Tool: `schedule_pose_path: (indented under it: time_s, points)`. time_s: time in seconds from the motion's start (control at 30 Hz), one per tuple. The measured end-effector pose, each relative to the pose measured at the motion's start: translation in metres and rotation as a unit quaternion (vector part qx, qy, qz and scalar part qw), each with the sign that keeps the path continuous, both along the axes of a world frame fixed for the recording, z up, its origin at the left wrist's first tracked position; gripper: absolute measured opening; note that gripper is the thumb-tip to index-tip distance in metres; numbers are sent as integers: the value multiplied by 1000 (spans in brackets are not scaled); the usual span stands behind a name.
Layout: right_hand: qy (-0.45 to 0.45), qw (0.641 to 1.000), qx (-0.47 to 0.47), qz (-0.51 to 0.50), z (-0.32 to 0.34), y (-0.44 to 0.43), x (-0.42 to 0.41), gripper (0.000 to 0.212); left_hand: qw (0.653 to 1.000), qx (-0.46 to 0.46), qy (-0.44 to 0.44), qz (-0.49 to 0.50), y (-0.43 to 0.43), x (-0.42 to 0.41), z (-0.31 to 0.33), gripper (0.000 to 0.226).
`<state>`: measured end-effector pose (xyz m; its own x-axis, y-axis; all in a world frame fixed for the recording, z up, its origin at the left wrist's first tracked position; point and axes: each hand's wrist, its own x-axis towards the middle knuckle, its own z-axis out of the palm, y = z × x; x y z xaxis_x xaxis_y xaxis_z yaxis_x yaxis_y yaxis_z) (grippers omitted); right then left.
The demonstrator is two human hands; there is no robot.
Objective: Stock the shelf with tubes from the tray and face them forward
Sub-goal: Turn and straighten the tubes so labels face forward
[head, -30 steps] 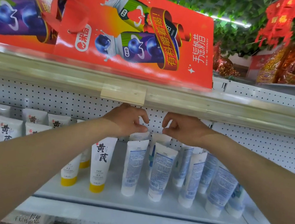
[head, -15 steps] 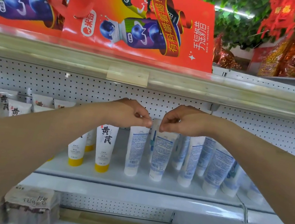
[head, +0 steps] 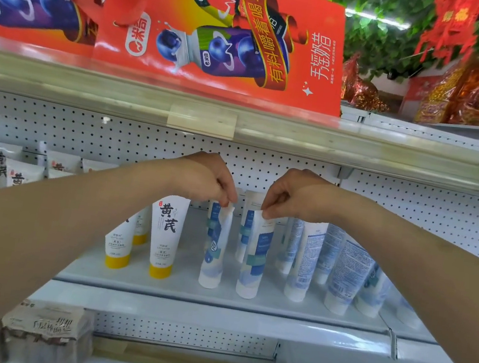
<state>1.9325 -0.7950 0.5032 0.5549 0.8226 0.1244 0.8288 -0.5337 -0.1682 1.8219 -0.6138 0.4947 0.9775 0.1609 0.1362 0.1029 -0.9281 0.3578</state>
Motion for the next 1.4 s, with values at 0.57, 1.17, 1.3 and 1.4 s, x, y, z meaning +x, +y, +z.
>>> schedule_pose_path:
  time_s: [0.57, 1.17, 1.3, 1.4]
  points:
    - [2, 1000, 9, 11, -1, 9, 1, 16, 997, 64, -33, 12, -3, 11, -6, 10]
    - [-42, 999, -11, 26, 0, 8, -10, 18, 997, 74, -26, 21, -3, 2, -4, 9]
    - [-41, 999, -1, 15, -2, 5, -11, 18, 997, 70, -18, 25, -2, 3, -3, 10]
    - [-38, 999, -3, 9, -4, 3, -11, 19, 997, 74, -17, 25, -1, 3, -4, 12]
